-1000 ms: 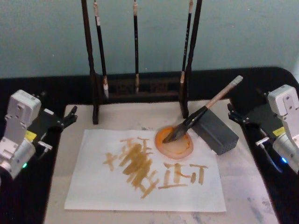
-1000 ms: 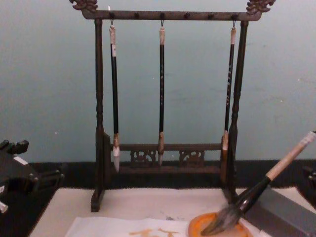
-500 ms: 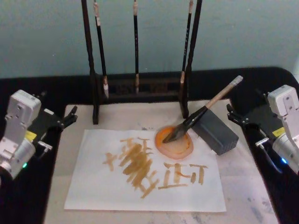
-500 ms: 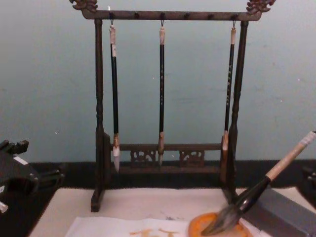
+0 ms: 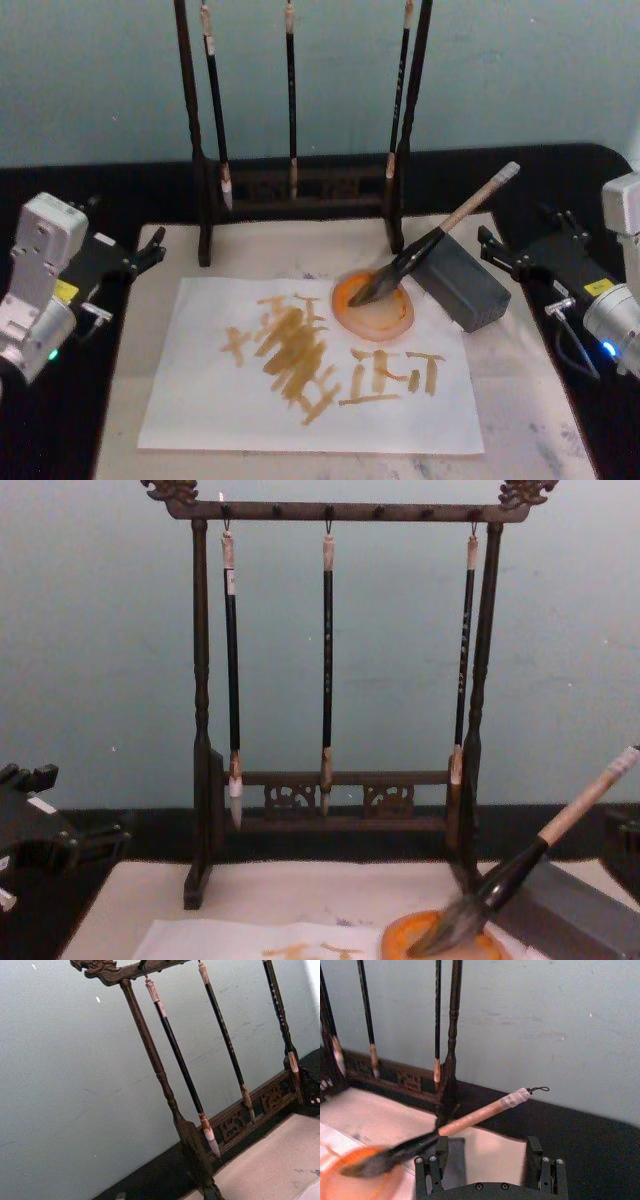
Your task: Pick up the brush from the inkstone, write on the paper, then place the brush back to its original position.
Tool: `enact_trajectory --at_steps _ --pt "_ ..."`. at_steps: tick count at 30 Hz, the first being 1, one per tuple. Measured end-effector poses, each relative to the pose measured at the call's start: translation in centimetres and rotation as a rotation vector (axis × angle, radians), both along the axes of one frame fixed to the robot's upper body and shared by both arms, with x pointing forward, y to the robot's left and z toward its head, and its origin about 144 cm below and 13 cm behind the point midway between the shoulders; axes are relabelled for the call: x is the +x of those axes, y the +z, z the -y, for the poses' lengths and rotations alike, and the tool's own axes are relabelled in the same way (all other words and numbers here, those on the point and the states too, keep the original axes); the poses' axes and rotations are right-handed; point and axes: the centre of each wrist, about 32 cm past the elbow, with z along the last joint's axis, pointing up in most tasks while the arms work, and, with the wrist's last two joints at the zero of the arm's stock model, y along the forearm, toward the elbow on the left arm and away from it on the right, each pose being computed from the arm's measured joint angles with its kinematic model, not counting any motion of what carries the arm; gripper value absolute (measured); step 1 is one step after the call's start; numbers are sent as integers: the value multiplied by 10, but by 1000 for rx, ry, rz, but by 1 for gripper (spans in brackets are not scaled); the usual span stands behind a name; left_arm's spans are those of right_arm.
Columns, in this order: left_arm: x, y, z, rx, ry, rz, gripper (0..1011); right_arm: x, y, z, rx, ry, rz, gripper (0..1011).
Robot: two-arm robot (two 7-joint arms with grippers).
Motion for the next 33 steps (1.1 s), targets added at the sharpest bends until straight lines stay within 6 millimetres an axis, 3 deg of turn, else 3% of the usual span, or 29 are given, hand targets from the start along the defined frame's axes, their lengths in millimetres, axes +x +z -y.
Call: enact_trajectory --at_steps 12,21,33 --pt "0 0 0 0 0 0 1010 3 10 -5 325 -30 -143 1000" --pt "0 0 0 0 0 0 1010 19 9 -7 559 -37 -230 1000" --pt "0 0 0 0 0 0 1010 40 5 -16 691 -45 -284 1000"
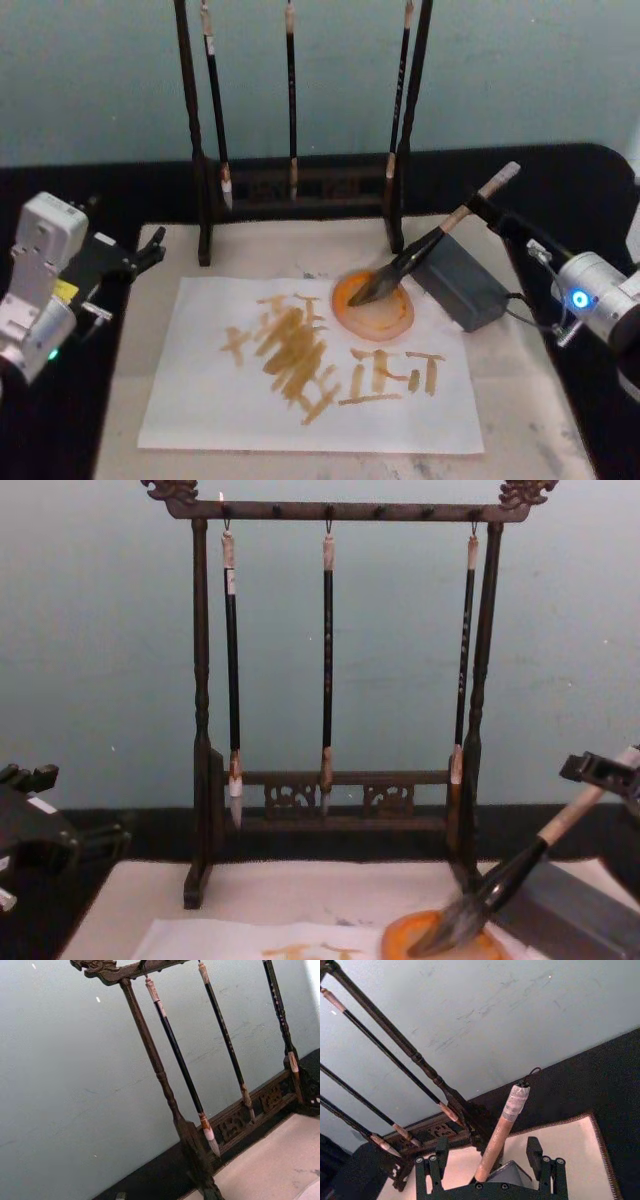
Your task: Pick up the brush from the inkstone, write on the paper, then place the brush back to its original position.
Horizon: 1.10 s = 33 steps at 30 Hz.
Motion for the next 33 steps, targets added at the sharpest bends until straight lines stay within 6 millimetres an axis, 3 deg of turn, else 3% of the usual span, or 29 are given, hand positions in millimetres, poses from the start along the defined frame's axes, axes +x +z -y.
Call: enact_trajectory --at_steps 18,33 --pt "0 0 0 0 0 0 1010 27 -11 -9 57 -6 -26 1000" --pt "0 0 0 0 0 0 1010 30 -12 -11 67 4 -22 1000"
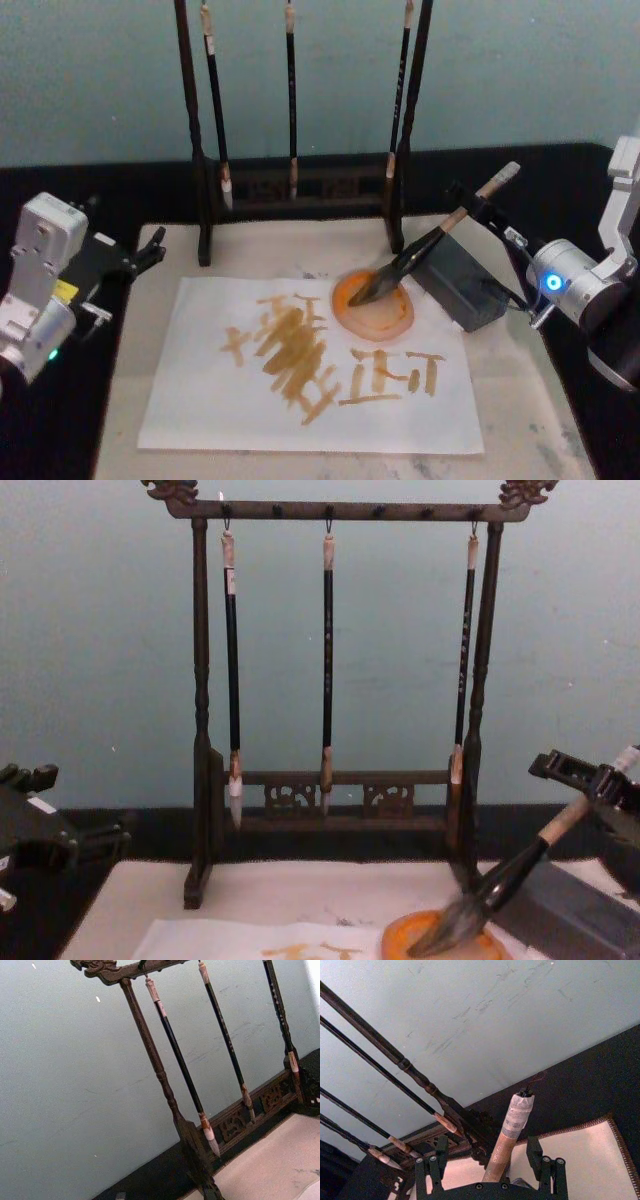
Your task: Pick up the brush from the inkstone, write on the paper, then place the brush back to its original position.
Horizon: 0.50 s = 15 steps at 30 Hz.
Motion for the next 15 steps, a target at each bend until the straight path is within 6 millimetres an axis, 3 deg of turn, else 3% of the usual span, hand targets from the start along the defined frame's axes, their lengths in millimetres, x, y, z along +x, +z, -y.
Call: enact_trajectory --at_steps 7,15 --pt "0 0 0 0 0 0 1010 0 0 0 1 -2 1 1000" --pt "0 0 0 0 0 0 1010 -1 0 0 0 -2 1 823"
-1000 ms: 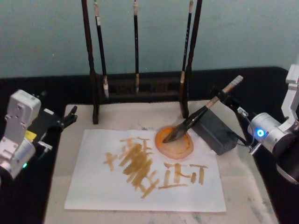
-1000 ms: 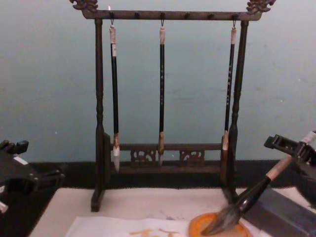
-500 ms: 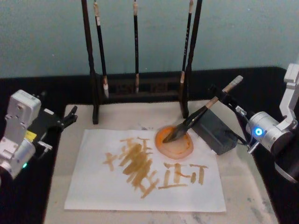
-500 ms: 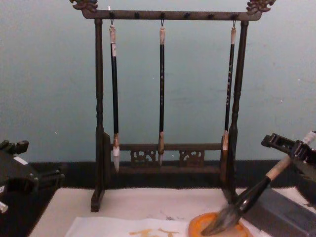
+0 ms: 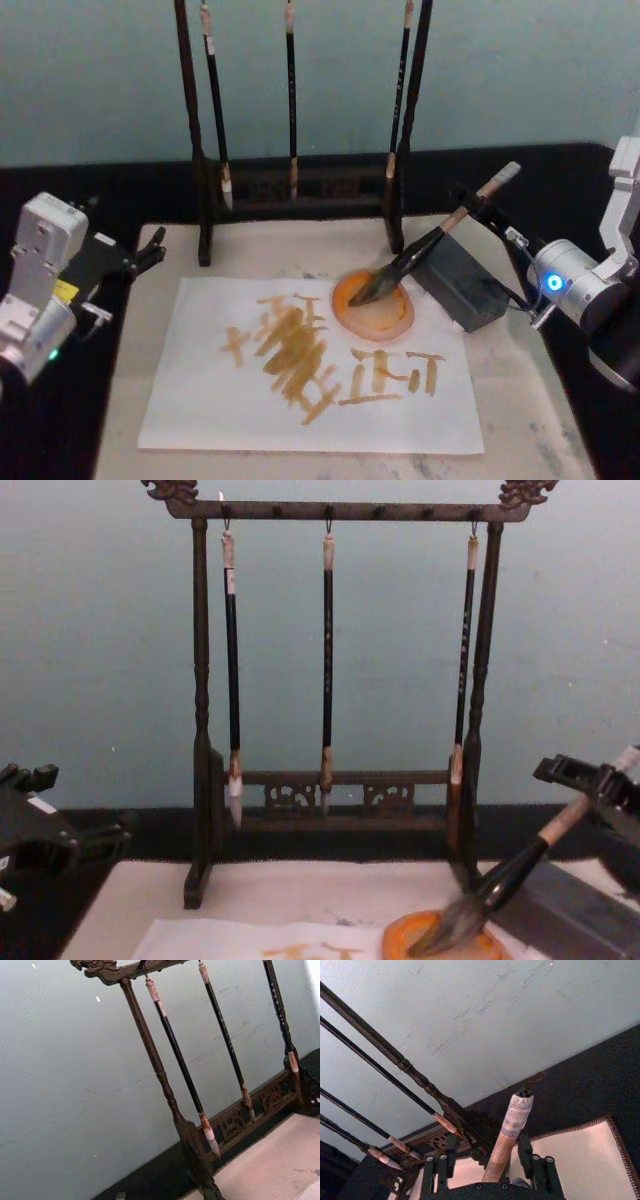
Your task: Pick up the brush from the inkstone, write on the paper, then place the brush back to its original position.
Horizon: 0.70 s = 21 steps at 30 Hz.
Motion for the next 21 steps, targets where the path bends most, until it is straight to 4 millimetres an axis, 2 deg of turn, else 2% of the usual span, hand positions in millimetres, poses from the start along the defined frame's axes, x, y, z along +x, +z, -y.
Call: enact_trajectory --at_steps 4,5,8,9,11,14,15,18,21 --pt "0 0 0 0 0 0 1010 0 0 0 -1 0 0 708" --pt "0 0 0 0 0 0 1009 0 0 0 -1 -1 0 650" --pt "0 0 0 0 0 0 1010 0 0 0 -1 -1 0 588" --pt "0 0 0 0 0 0 1010 0 0 0 -1 -1 0 529" --pt "0 0 0 0 0 0 1010 0 0 0 -1 -1 0 485" --pt "0 0 0 0 0 0 1010 0 0 0 -2 -1 0 361" --pt "0 0 0 0 0 0 1010 0 0 0 -2 -1 0 361" --pt "0 0 0 0 0 0 1010 0 0 0 -2 -1 0 240" --pt "0 0 0 0 0 0 1010 0 0 0 -2 -1 0 178"
